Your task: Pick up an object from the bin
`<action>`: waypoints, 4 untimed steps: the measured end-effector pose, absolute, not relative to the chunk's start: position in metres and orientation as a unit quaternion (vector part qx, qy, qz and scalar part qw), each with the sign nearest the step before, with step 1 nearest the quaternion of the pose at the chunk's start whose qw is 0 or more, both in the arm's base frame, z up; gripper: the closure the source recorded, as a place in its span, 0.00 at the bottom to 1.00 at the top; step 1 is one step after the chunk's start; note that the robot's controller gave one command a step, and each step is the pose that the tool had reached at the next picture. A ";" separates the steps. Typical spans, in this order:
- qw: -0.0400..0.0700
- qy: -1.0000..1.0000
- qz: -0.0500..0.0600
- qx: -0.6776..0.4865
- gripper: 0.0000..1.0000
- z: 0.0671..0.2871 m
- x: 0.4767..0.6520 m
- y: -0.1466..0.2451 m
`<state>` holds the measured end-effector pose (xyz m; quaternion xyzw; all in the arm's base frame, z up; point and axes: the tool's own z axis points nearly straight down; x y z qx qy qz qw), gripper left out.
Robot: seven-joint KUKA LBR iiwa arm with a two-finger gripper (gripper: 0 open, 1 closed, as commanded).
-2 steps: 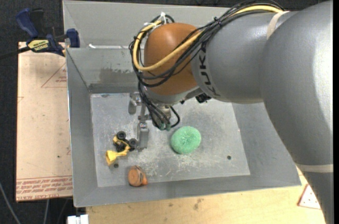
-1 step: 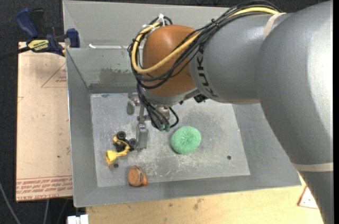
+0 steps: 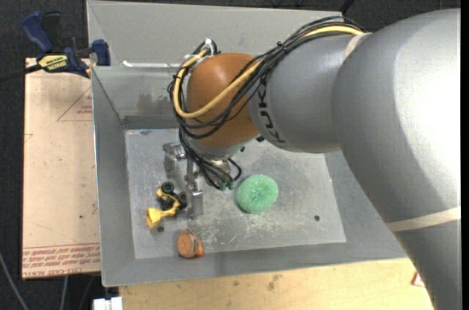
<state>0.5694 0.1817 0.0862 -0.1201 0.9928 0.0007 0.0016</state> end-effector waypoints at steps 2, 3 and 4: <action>0.000 0.978 0.000 -0.207 0.00 0.069 0.561 0.191; 0.002 0.961 0.001 -0.275 1.00 0.070 0.558 0.190; 0.002 0.961 0.001 -0.275 1.00 0.070 0.558 0.190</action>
Offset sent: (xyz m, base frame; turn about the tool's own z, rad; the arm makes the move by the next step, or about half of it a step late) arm -0.0172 0.0183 -0.0162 -0.2143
